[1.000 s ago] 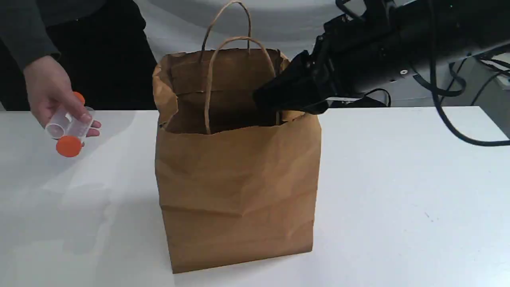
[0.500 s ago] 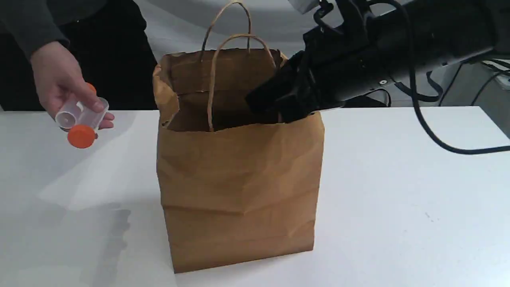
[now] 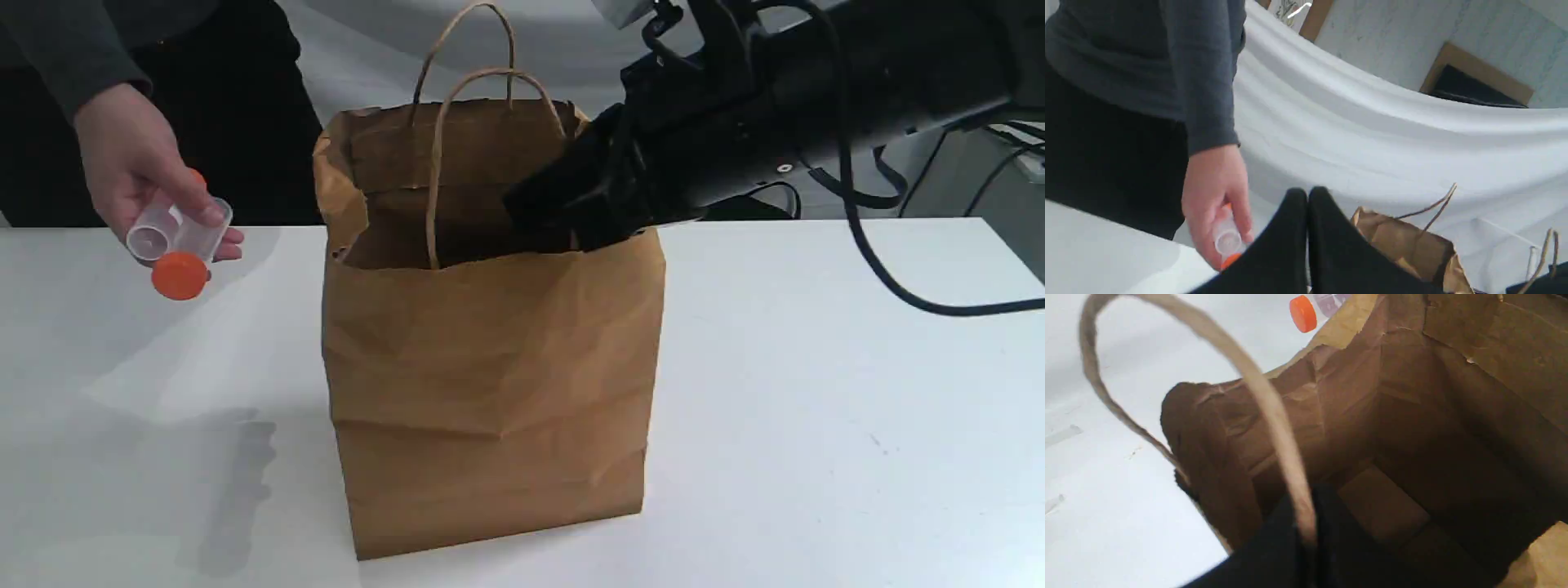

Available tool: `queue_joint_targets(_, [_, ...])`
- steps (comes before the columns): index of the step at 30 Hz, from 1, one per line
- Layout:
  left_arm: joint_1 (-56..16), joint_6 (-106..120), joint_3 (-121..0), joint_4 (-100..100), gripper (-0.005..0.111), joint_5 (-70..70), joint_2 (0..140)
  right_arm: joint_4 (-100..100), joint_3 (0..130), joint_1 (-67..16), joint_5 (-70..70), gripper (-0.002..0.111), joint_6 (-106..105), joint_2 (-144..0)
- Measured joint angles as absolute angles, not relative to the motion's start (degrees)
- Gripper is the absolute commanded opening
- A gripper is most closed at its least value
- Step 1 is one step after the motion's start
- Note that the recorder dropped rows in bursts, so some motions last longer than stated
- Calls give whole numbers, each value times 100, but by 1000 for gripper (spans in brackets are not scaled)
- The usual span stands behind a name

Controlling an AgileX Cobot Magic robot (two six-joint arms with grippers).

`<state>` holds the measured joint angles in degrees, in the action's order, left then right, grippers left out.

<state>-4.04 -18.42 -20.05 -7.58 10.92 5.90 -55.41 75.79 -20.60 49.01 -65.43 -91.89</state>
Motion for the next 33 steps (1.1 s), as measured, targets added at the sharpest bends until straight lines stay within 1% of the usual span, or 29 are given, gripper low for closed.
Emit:
queue_joint_targets(7, [-404,-588,-3737,-950,0,1859,2528,-5541,7579,-2060,4901,0,-6543,-9189])
queue_joint_targets(13, [-404,975,-5560,-1850,0,2661,4282,-5541,7579,-2060,4901,0,-6543,-9189])
queue_joint_targets(19, [-404,2761,-7398,-3039,0,4249,6142,-5541,7579,-2060,4901,0,-6543,-9189])
queue_joint_targets(24, [-404,3108,-8579,-3236,1,5261,7479,-5552,7579,-2060,4899,0,-6543,-9189])
queue_joint_targets(27, [-404,3238,-8990,-3334,7,5564,8158,-5552,7579,-2060,4899,0,-6528,-9189])
queue_joint_targets(29, [-404,3432,-9092,-3504,14,5626,8514,-5552,7579,-2060,4899,0,-6497,-9189])
queue_joint_targets(31, [-404,3741,-9118,-3787,25,5667,8842,-5552,7579,-2060,4899,0,-6458,-9189])
queue_joint_targets(33, [-417,4042,-9125,-3963,39,5680,9210,-5552,7579,-2060,4899,0,-6447,-9189])
